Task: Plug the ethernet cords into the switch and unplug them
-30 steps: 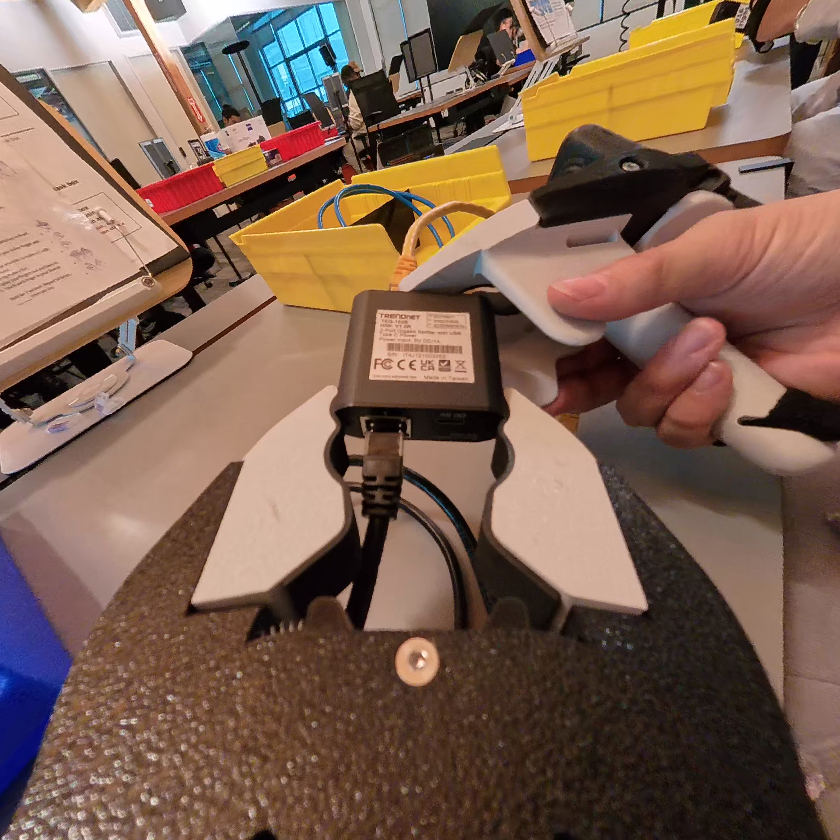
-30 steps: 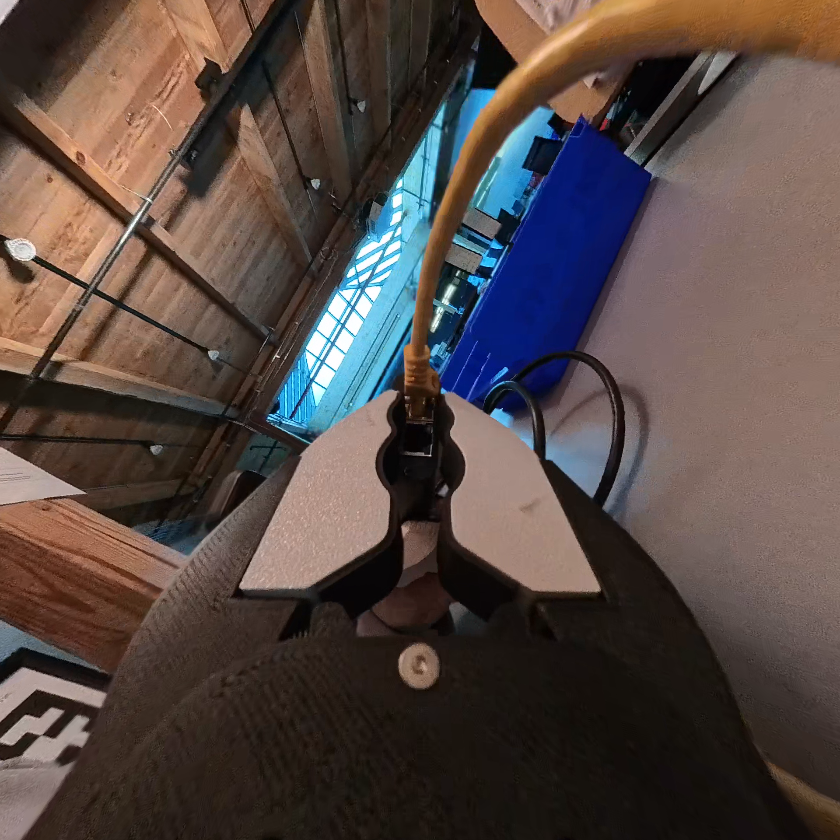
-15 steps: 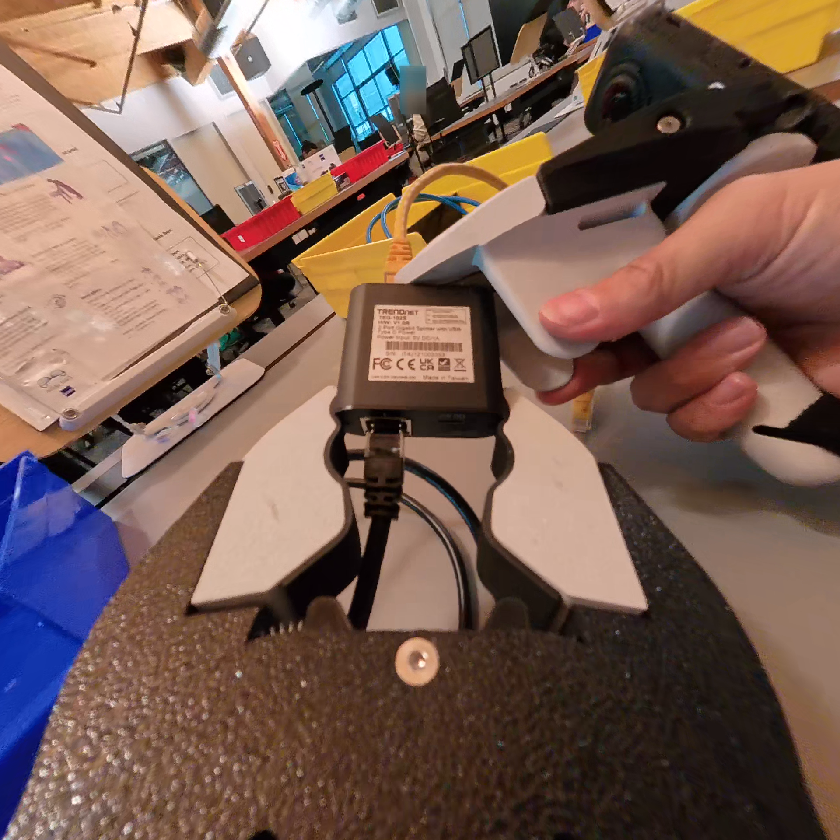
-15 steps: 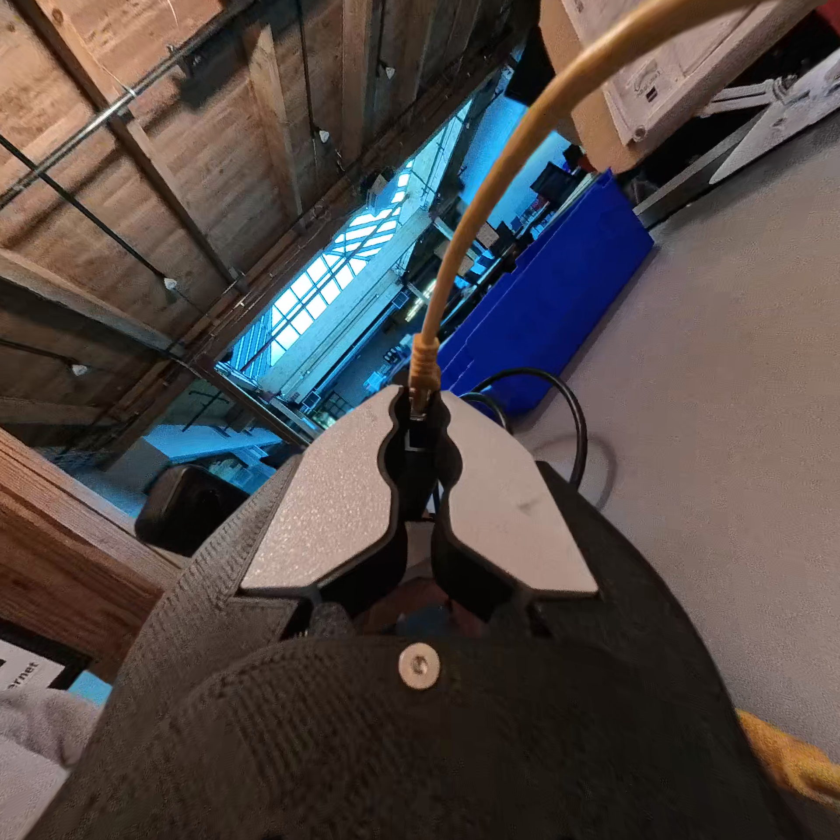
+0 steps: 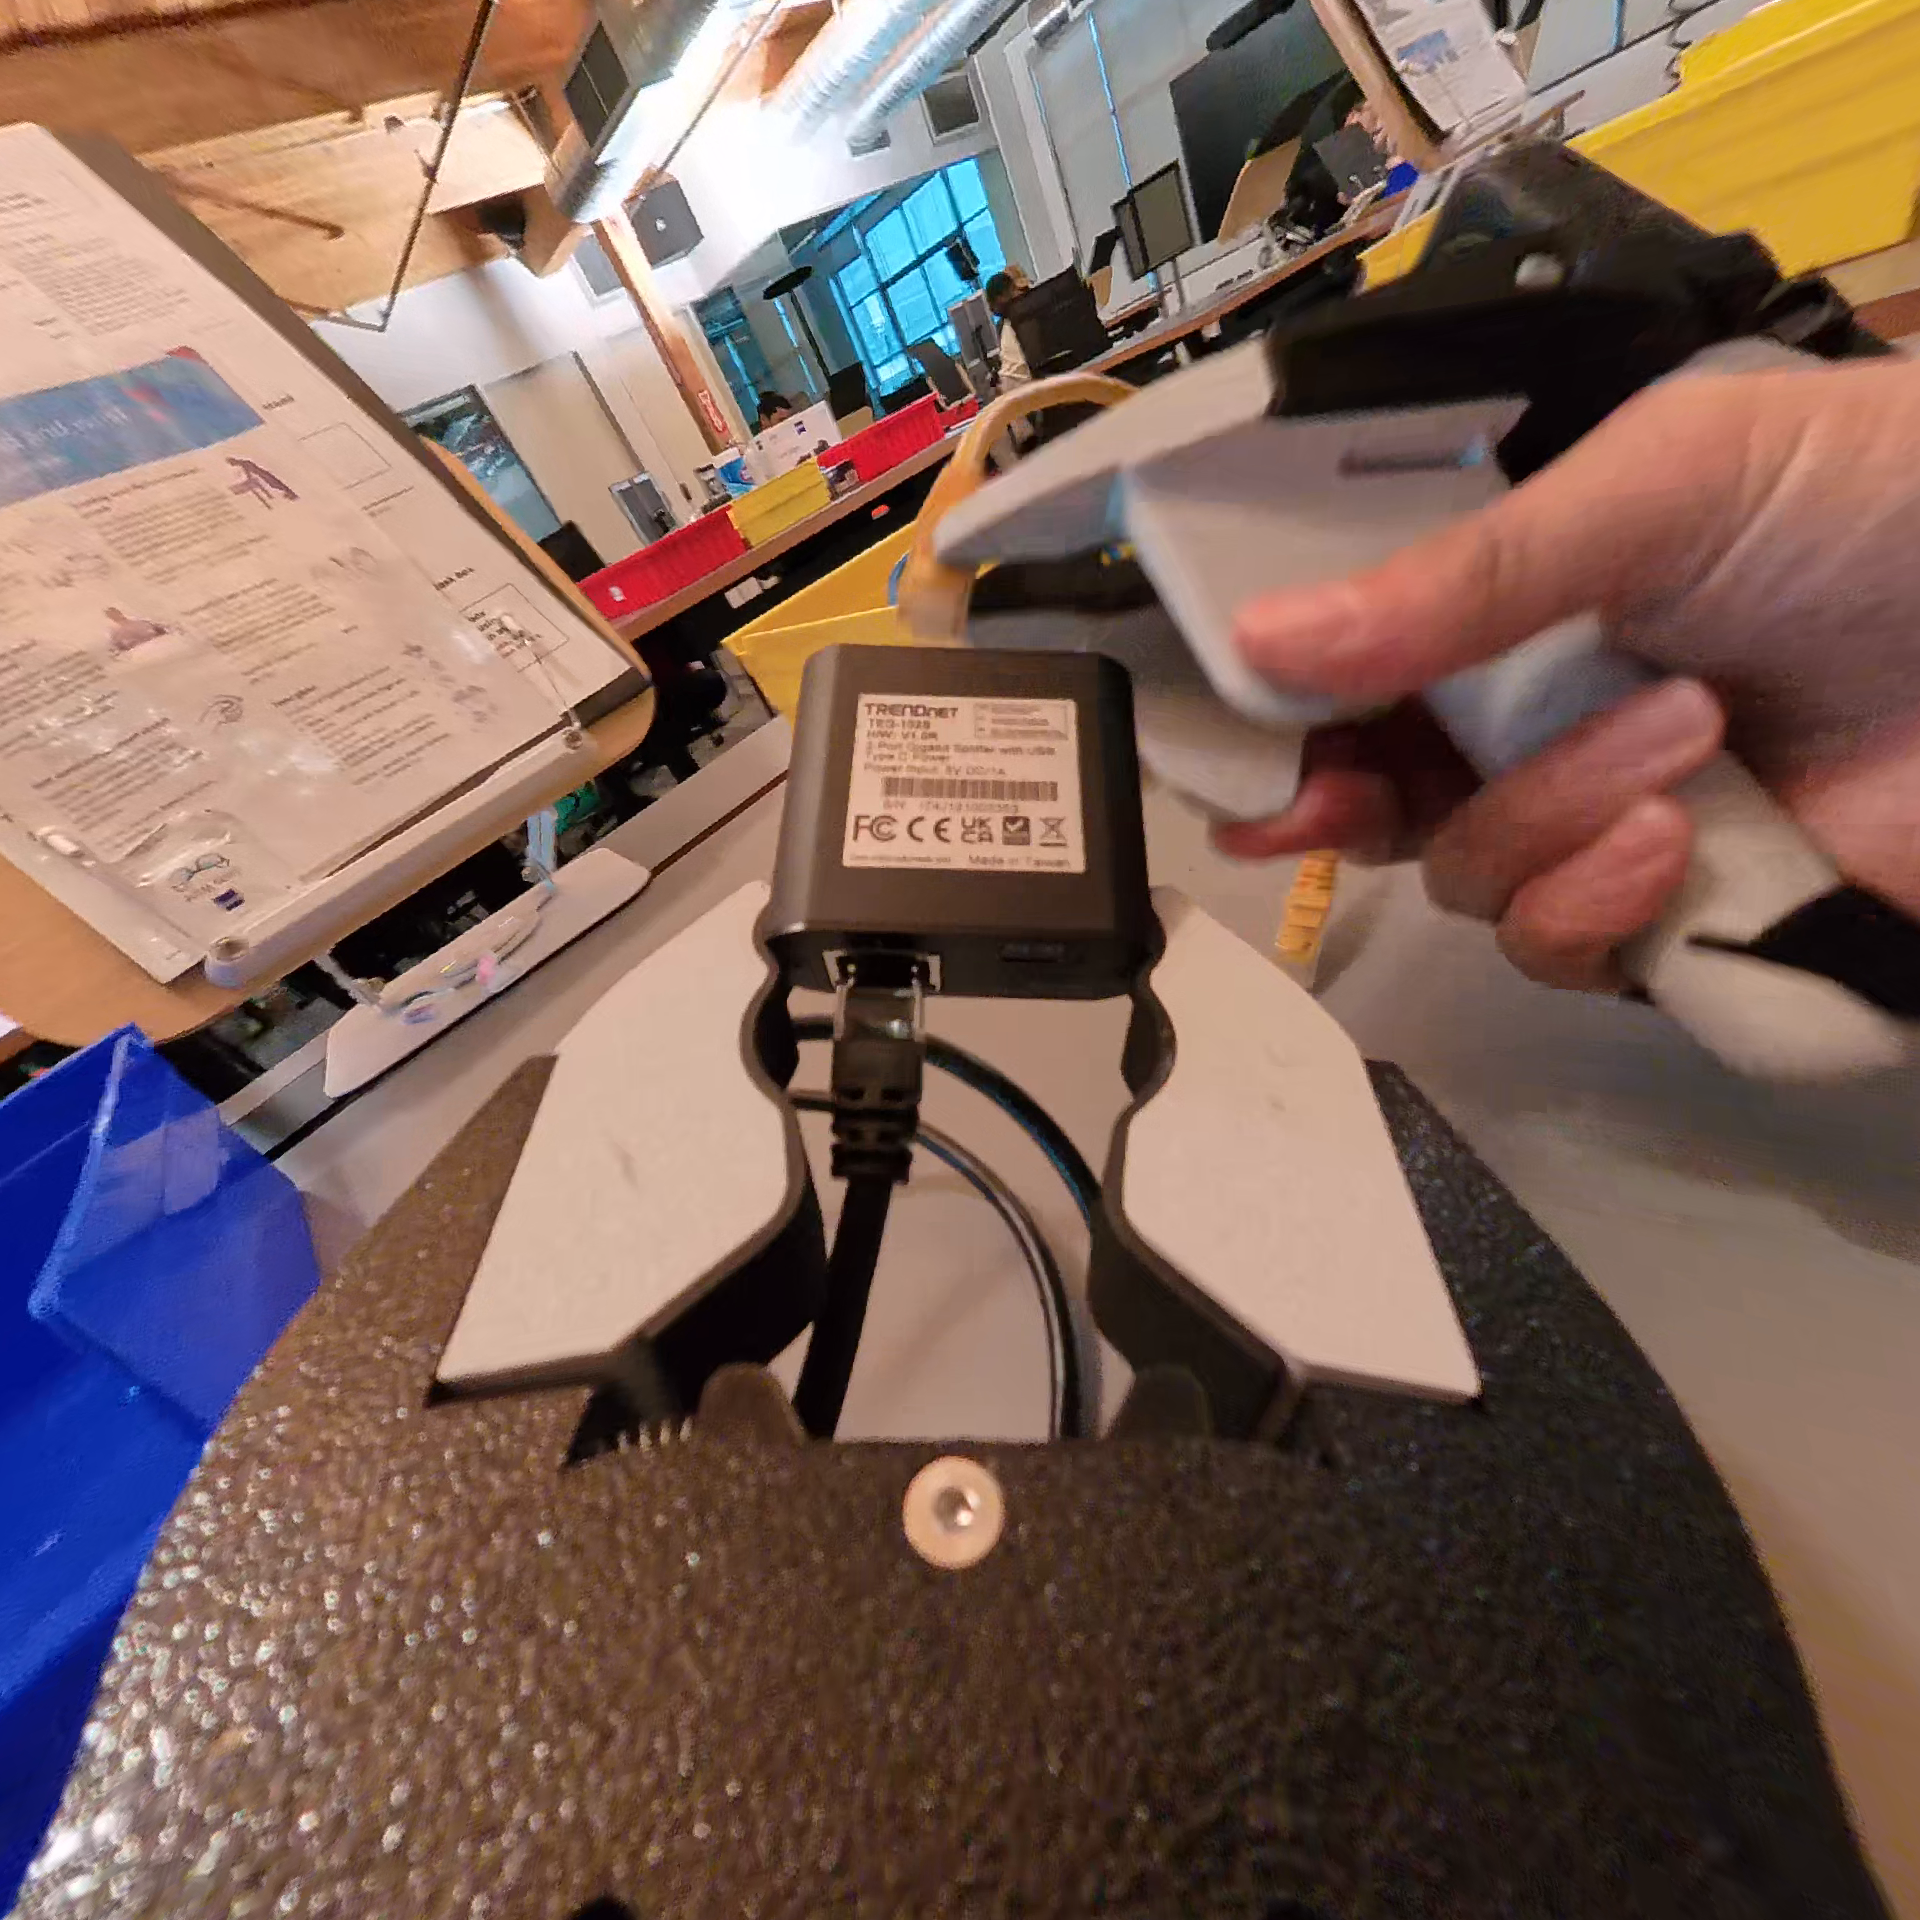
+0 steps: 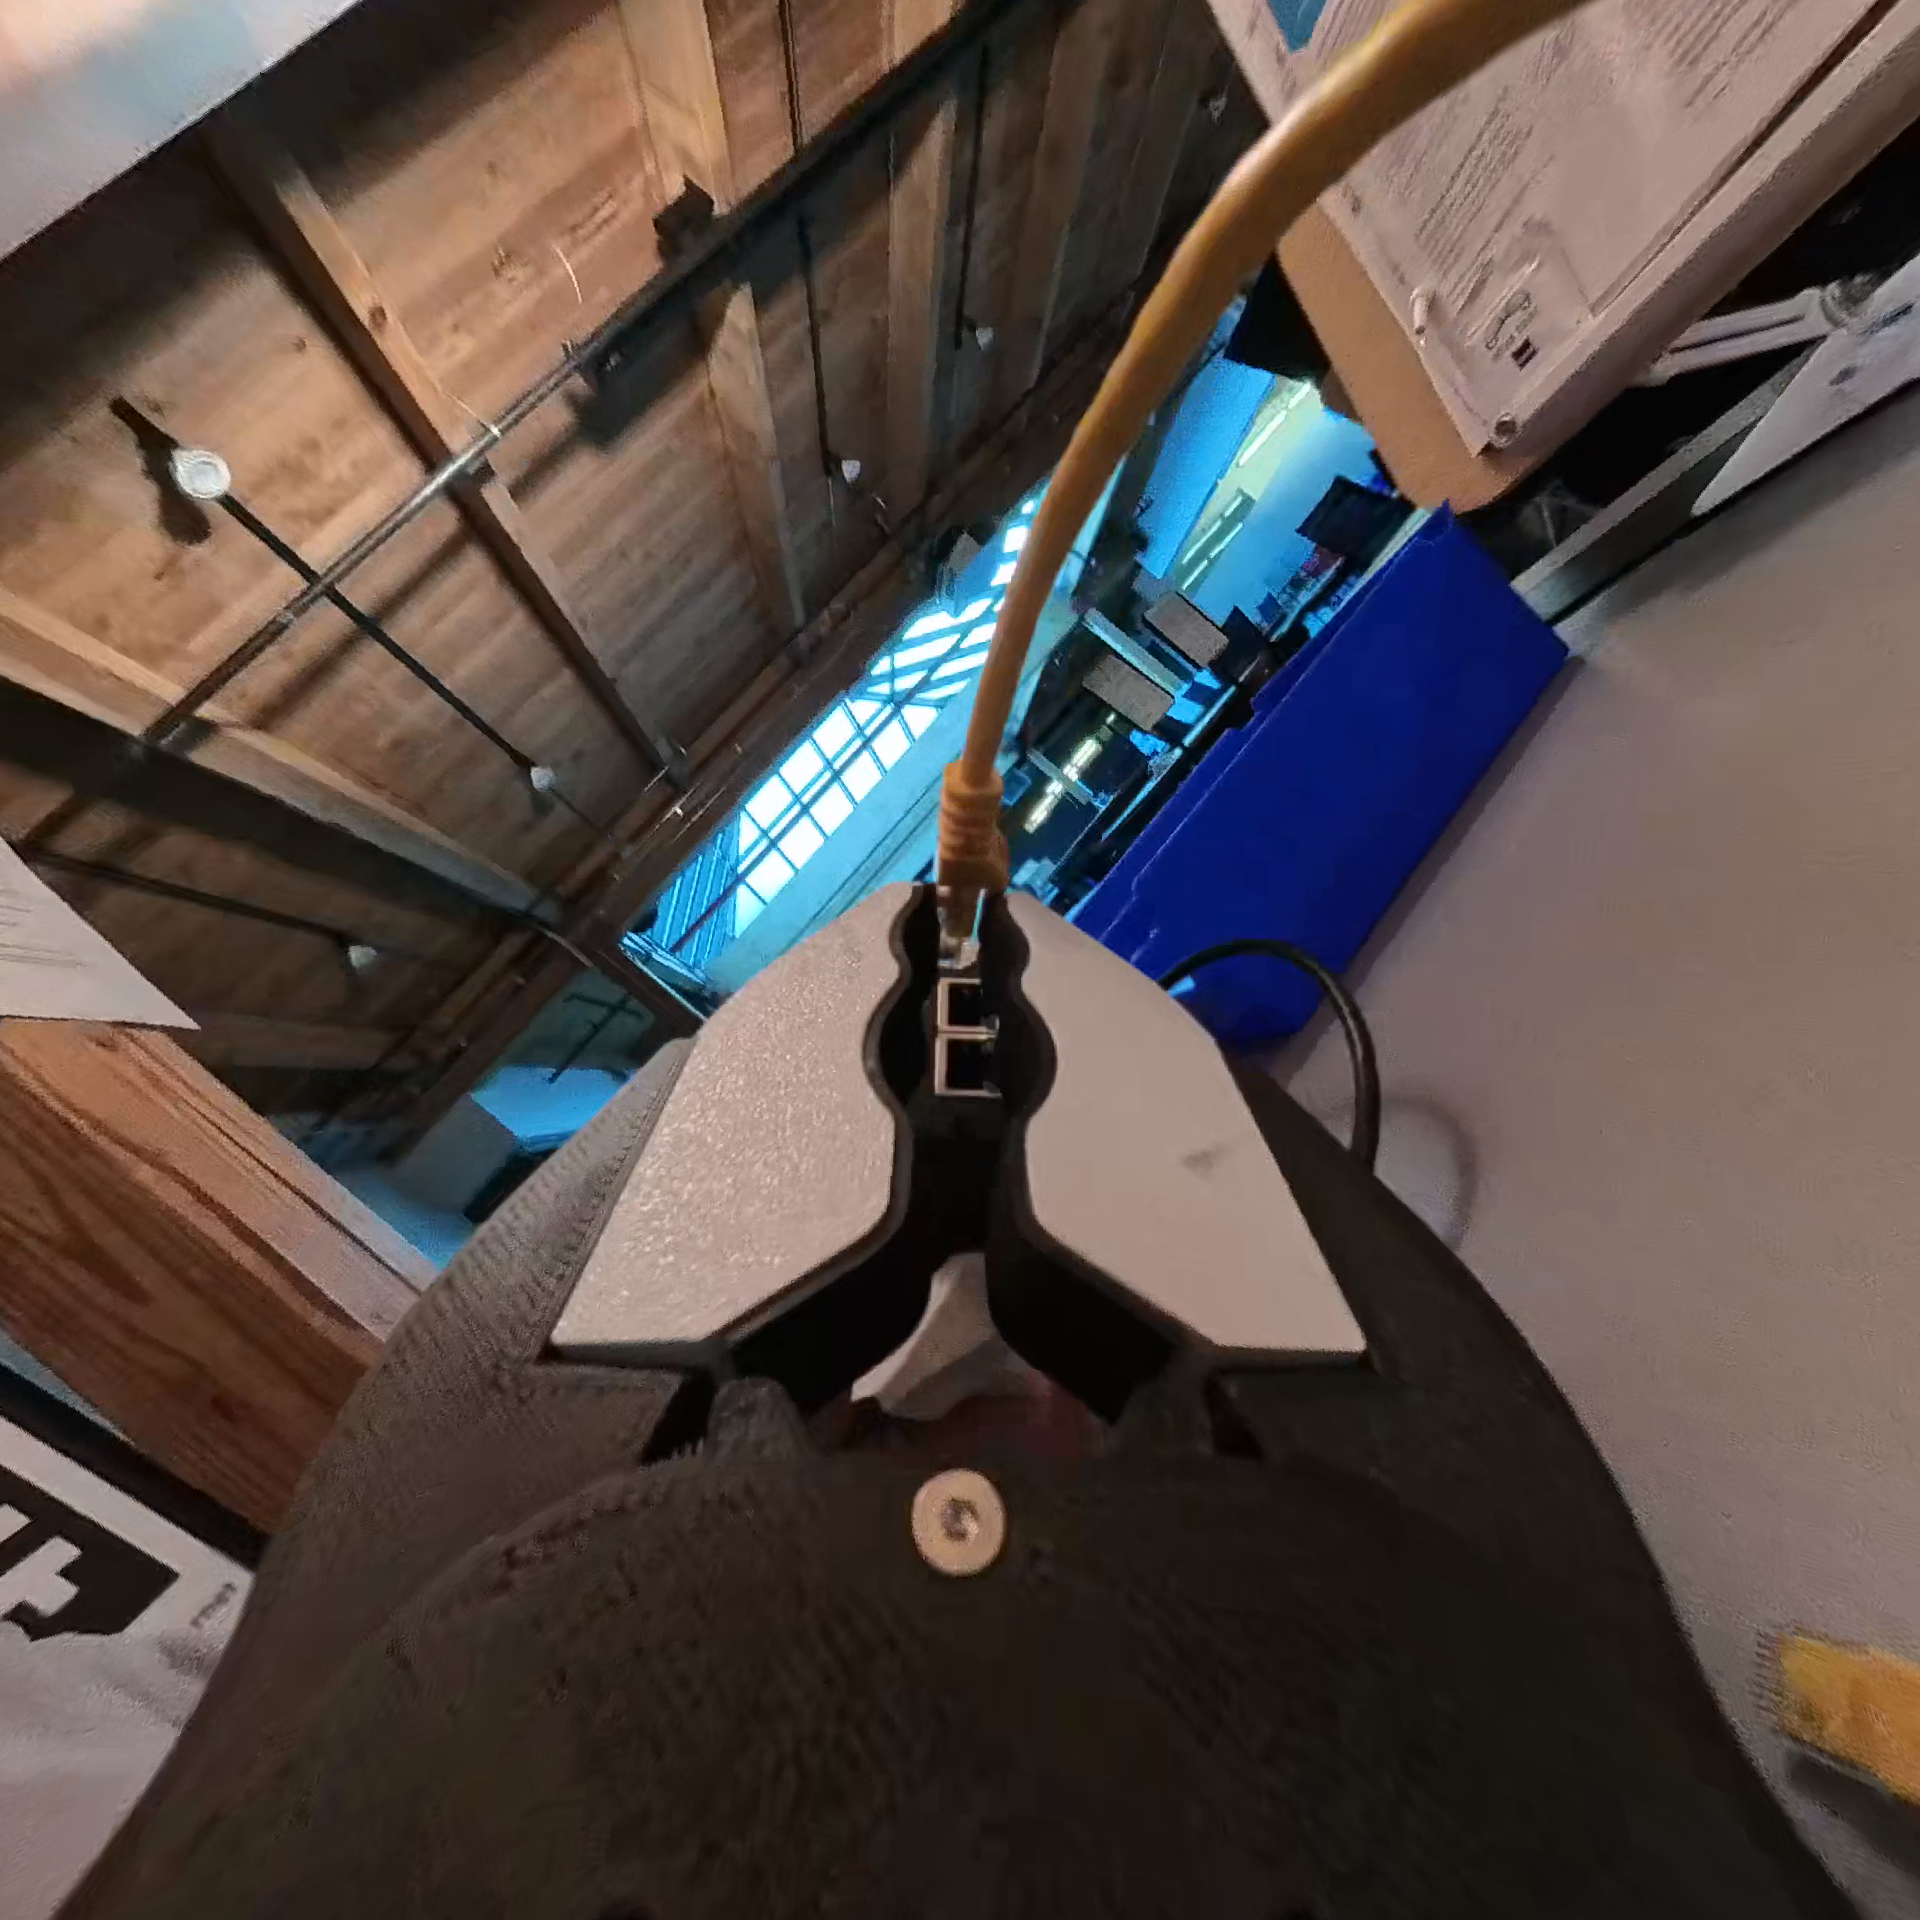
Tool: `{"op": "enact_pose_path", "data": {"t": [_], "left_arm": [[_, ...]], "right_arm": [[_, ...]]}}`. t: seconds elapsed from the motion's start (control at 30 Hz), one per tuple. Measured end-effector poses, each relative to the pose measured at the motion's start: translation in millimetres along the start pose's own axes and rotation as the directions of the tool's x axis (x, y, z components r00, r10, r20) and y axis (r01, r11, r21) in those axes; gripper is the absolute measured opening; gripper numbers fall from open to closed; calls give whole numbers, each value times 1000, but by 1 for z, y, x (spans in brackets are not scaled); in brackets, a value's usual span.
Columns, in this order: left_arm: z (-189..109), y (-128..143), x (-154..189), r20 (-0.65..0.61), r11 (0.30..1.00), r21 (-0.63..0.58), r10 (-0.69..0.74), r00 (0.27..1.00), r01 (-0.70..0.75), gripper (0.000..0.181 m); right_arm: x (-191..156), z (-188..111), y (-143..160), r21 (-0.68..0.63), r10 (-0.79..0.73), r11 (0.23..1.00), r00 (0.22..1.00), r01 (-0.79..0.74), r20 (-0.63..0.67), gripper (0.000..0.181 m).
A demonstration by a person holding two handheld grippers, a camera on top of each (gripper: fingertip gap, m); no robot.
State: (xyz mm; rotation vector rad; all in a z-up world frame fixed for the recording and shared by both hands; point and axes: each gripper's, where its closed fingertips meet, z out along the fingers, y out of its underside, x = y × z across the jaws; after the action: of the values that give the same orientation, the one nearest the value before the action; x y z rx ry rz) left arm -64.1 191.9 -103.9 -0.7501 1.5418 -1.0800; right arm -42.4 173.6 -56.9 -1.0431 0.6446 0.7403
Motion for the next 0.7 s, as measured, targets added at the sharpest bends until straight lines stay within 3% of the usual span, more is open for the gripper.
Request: {"op": "enact_pose_path", "data": {"t": [0.07, 0.17, 0.23, 0.37, 0.53, 0.7], "left_arm": [[-2, 0, -5, 12, 1000, 4, -5, 1000, 5, 61], [-3, 1, -10, 14, 999, 1, -47, 999, 47, 61], [-3, 4, -12, 7, 998, -11, -56, 998, 56, 61], [-2, 6, -10, -21, 998, -21, -64, 998, 63, 61], [-1, 6, -6, -40, 999, -29, -47, 998, 46, 61], [-1, 7, -6, -47, 998, -29, -48, 998, 47, 61]], "right_arm": [[6, -6, -8, -44, -101, 994, 993, 98, -56, 10], [-10, -12, -24, -139, -283, 952, 958, 273, -54, 10], [-22, -16, -34, -280, -364, 895, 931, 348, -7, 10], [-14, -30, -90, -419, -571, 760, 818, 497, -66, 11], [49, -45, -150, -578, -591, 717, 779, 390, -207, 11], [119, -60, -167, -646, -521, 737, 775, 199, -357, 12]]}}
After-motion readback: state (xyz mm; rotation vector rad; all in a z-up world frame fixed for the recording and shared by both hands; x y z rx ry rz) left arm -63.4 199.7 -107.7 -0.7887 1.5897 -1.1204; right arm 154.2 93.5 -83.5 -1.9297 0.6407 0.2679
